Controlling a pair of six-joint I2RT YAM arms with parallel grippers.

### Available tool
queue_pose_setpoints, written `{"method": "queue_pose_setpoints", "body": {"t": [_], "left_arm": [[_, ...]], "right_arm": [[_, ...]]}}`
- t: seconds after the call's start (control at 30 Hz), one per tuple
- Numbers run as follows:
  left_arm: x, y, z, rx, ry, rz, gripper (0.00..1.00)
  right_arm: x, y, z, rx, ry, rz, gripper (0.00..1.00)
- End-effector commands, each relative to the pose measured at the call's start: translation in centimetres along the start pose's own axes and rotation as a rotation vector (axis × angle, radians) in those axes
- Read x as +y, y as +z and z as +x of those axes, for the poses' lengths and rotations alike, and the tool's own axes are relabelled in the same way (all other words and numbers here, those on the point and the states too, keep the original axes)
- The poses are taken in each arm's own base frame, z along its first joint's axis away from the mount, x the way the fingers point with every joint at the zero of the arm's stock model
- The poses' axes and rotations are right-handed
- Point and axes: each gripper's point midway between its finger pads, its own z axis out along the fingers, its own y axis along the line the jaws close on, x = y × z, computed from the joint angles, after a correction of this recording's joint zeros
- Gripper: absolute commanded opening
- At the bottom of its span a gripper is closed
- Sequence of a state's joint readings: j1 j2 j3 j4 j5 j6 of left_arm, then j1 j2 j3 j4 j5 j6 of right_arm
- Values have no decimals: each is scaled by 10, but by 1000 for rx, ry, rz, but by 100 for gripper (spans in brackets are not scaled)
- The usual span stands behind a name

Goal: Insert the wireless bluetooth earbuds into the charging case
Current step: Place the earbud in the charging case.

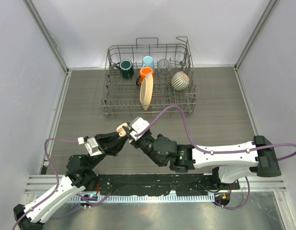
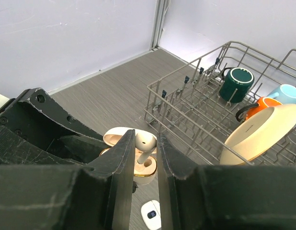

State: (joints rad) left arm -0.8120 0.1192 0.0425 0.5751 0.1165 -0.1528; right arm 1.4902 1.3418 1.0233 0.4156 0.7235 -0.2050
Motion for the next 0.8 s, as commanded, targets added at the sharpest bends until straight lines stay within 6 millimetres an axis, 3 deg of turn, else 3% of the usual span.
{"method": "queue_pose_setpoints", "body": {"t": [0.0, 0.77], "left_arm": [[-2, -11, 28, 27, -4, 15, 0], [1, -9, 13, -37, -19, -9, 0]], "right_arm": [[-5, 0, -19, -50, 25, 27, 1], [-3, -4, 9, 30, -89, 4, 1]]}}
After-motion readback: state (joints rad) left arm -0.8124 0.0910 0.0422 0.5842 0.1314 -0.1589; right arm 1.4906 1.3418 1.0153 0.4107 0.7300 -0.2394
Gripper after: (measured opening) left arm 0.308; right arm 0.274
